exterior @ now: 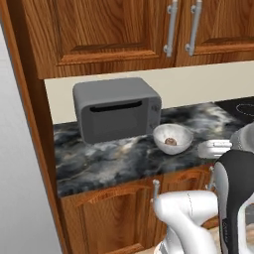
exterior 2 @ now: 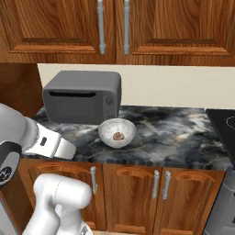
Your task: Take the pear, bell pepper, and mushroom from the freezer and place them in the bowl on the counter.
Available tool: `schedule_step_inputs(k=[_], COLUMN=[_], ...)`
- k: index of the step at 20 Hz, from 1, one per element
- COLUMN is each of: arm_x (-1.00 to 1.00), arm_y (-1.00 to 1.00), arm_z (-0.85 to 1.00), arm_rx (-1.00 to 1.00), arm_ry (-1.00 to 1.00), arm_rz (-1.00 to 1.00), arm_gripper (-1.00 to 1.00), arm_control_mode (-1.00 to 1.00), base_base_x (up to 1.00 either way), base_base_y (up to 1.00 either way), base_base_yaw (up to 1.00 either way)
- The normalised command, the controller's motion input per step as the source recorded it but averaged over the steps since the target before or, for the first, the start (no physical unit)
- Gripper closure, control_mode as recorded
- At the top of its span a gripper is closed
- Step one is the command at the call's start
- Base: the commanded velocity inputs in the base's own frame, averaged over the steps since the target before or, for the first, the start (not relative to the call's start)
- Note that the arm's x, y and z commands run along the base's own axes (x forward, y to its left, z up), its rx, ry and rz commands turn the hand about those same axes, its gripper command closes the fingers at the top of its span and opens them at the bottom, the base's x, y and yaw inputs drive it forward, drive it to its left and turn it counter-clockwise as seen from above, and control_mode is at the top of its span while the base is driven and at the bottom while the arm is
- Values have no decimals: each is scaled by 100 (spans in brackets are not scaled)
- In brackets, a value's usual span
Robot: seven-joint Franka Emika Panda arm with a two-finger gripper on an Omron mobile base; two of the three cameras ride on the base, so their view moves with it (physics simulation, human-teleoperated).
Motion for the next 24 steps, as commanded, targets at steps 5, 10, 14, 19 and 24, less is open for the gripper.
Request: schedule_step_inputs(k=[5,10,14,19,24], arm_x=[0,0,0,0,0], arm_y=[0,0,0,0,0], arm_z=[0,0,0,0,0], arm_rx=[0,0,0,0,0], arm_ry=[0,0,0,0,0], arm_rz=[0,0,0,0,0], arm_gripper=[-100,-100,-100,-100,-100], arm_control_mode=[100,100,100,100,100], base_base_x=[-100,-98,-51,2,33], base_base_y=[0,83,100,100,77], base_base_yaw=[0,7,15,22,22])
